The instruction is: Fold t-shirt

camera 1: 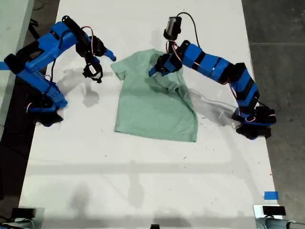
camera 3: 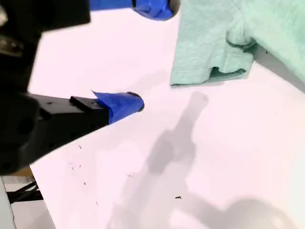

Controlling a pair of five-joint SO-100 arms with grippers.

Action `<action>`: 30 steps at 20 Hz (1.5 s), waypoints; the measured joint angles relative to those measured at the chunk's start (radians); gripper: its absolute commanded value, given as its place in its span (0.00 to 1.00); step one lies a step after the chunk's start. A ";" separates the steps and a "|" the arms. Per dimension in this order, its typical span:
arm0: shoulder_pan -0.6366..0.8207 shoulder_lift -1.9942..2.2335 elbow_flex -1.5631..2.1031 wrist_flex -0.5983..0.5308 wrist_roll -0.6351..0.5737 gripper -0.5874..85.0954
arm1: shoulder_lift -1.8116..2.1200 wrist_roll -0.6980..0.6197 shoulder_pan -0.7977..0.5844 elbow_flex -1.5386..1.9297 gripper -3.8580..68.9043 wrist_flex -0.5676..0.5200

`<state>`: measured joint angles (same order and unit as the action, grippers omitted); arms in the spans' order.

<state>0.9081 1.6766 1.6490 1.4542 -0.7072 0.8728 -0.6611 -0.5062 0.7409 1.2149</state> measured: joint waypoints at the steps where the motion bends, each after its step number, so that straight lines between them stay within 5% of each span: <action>1: -0.005 0.000 0.000 -0.002 0.000 0.38 | 0.020 -0.006 0.005 0.000 0.42 0.011; 9: -0.025 -0.156 -0.071 -0.035 0.003 0.38 | 0.425 -0.031 -0.091 0.028 0.35 0.322; 17: 0.029 -0.689 -0.416 -0.057 0.023 0.36 | 0.606 -0.023 -0.018 0.245 0.29 0.328; 20: 0.060 -0.899 -0.672 0.075 0.028 0.08 | 0.721 0.000 0.015 0.336 0.27 0.328; 30: 0.072 -0.905 -0.859 0.233 0.084 0.01 | 1.160 0.080 0.018 0.862 0.24 0.204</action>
<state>0.9802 0.7716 0.7900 1.6874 -0.6228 2.0325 -0.5814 -0.4878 1.6030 1.4189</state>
